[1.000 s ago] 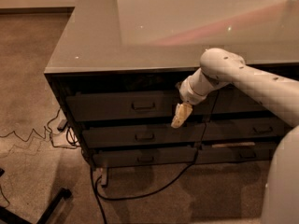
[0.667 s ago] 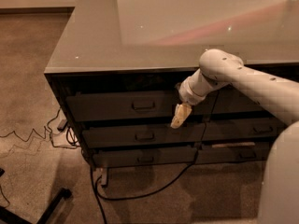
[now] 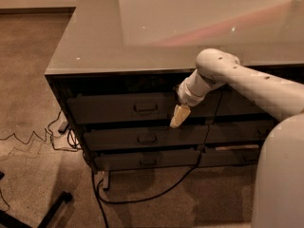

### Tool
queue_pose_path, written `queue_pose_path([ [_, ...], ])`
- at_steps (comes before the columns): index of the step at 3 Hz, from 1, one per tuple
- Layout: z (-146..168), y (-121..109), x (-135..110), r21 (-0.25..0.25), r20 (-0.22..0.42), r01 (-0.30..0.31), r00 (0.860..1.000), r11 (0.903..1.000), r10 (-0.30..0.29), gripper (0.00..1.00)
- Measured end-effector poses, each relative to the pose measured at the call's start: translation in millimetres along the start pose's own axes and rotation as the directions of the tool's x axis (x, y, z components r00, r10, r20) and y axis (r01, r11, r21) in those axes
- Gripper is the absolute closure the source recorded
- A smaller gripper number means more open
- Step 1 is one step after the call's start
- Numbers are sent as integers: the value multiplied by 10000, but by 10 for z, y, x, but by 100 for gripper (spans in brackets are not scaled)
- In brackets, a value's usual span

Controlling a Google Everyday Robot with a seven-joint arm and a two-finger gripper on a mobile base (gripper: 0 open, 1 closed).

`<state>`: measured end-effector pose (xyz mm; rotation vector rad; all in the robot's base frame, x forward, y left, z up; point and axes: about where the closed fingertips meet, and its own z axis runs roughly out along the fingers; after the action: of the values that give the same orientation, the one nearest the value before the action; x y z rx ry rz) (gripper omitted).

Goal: Open top drawer

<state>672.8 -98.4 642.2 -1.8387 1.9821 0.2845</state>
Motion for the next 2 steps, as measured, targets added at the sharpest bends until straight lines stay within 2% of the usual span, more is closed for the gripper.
queue_pose_path([
  [2,-268,380,98,-442,-717,195,9972,9988,-227,65],
])
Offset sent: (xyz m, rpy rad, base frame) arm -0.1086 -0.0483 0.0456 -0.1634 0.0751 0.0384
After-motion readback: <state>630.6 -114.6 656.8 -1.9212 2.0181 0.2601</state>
